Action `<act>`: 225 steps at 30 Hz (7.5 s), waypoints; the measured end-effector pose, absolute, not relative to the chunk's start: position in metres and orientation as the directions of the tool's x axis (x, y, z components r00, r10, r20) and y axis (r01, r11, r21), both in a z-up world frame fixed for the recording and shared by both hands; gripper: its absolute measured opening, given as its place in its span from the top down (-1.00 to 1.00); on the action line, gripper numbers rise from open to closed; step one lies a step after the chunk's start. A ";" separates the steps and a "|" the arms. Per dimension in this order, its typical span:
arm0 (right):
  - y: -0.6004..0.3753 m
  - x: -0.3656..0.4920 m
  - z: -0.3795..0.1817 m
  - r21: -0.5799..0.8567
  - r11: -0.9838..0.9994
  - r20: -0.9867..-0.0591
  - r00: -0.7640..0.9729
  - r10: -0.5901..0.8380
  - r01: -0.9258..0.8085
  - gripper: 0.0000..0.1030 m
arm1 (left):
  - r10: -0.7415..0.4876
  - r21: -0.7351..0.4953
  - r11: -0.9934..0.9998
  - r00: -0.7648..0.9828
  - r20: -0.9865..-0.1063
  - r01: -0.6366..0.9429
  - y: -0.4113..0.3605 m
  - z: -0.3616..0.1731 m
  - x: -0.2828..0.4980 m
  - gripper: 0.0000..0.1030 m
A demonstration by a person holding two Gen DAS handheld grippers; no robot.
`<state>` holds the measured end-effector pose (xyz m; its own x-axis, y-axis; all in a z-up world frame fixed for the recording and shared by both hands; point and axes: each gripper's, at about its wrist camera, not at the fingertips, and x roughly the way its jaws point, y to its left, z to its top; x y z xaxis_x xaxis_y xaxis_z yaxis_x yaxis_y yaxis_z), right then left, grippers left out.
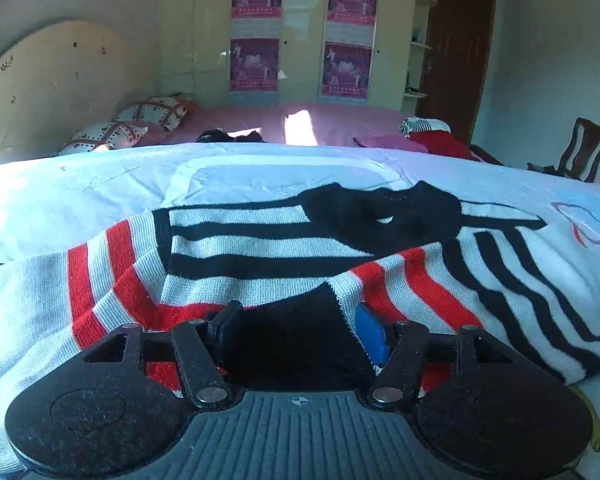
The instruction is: Fold small clothes
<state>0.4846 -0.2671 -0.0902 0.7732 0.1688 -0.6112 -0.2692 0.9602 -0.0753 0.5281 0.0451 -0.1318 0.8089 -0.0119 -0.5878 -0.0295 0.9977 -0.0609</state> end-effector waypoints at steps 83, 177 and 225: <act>-0.159 0.425 -0.054 -0.025 0.968 -0.612 0.769 0.183 -0.250 0.49 | 0.334 -0.635 0.445 0.775 -0.537 -0.631 0.380 -0.157 0.266 -0.72; -0.170 0.478 -0.053 0.130 0.983 -0.585 0.790 0.182 -0.130 0.80 | 0.119 -0.115 0.966 0.794 -0.597 -0.231 0.173 -0.138 0.410 -0.38; -0.101 0.537 -0.077 0.048 0.954 -0.625 0.736 0.259 -0.295 0.65 | -0.084 -0.089 0.995 0.778 -0.623 0.036 0.154 -0.122 0.558 -0.68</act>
